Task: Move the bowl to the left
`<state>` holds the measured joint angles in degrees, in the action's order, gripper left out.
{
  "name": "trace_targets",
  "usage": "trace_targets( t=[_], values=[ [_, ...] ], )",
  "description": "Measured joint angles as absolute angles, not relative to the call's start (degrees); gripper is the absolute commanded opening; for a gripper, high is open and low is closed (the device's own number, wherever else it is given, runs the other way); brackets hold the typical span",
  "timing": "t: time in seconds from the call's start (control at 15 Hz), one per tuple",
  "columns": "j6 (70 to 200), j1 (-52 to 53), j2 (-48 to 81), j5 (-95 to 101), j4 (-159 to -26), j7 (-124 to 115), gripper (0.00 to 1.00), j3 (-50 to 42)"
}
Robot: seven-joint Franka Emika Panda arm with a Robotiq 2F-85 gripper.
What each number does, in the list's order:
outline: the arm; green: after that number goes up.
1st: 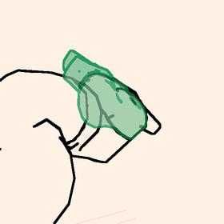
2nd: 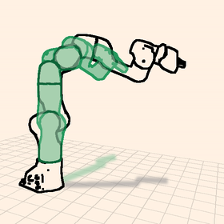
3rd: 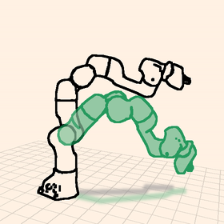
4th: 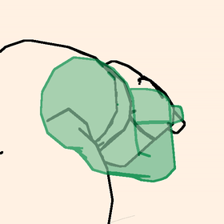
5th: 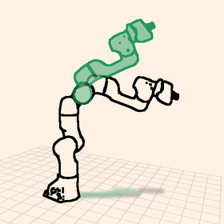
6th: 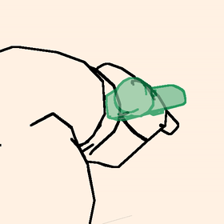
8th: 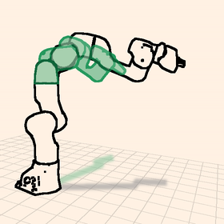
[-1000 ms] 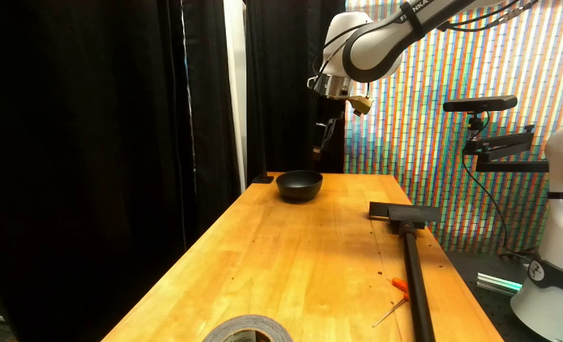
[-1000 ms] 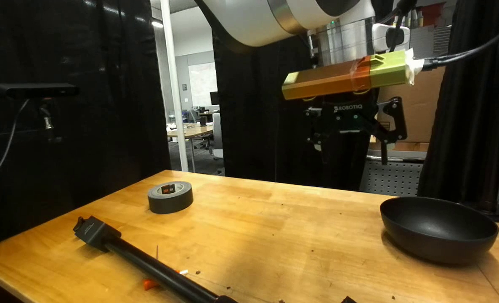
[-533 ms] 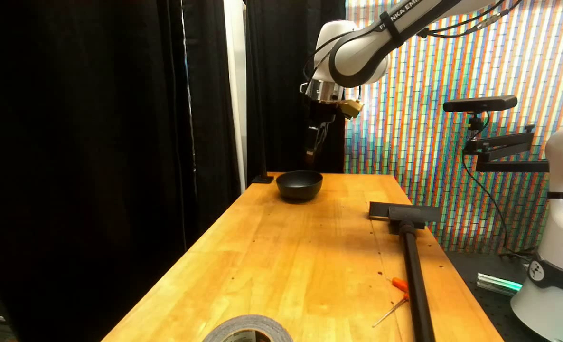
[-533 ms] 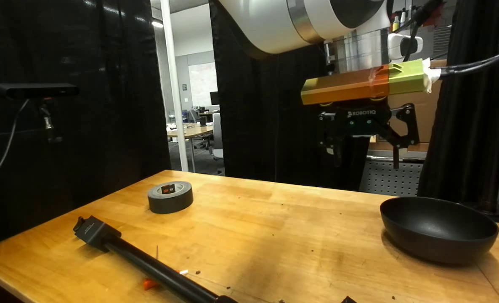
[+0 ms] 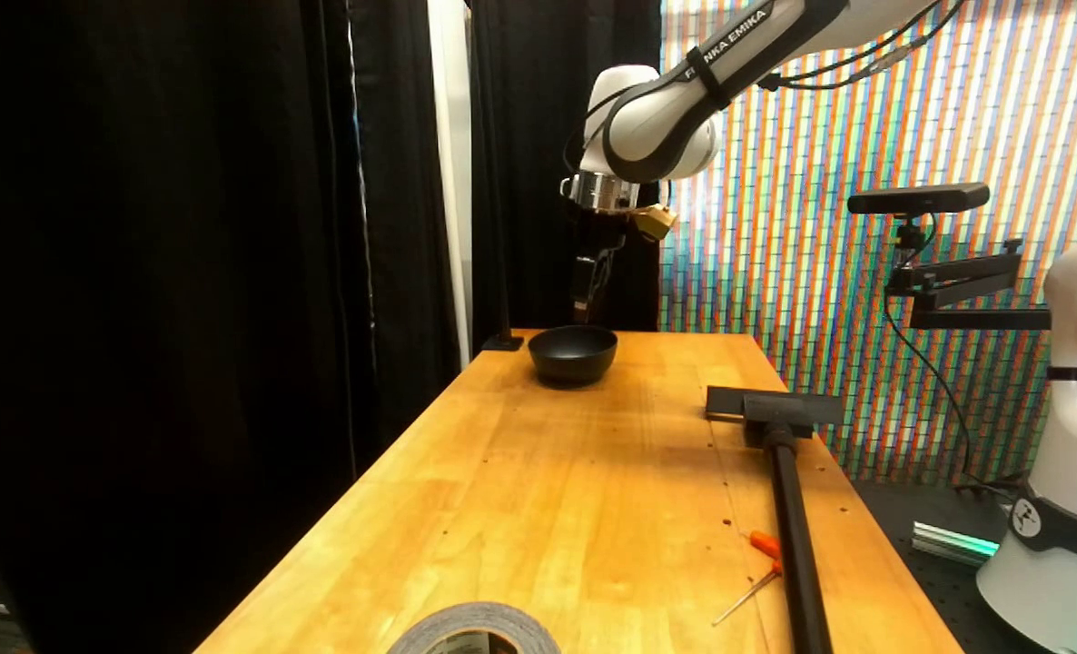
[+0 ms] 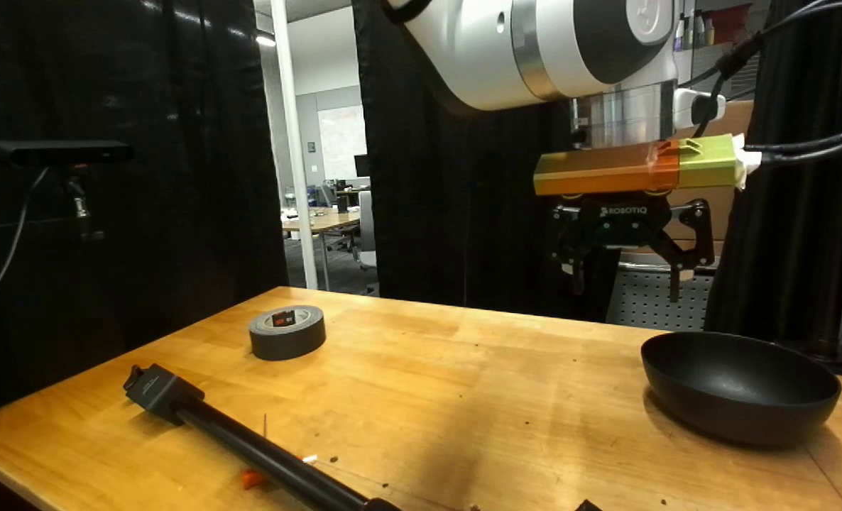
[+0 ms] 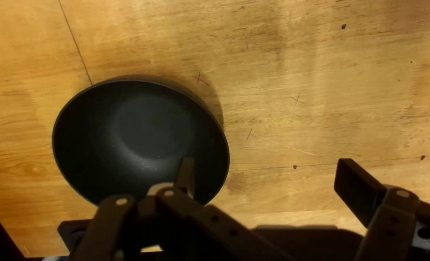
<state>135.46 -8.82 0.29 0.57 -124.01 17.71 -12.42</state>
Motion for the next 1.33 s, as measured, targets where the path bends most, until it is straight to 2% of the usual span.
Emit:
trace_targets(
  t=[1.33],
  values=[
    [136.3,-11.7,22.4,-4.3,-108.2,21.7,1.00,-7.7]
  ],
)
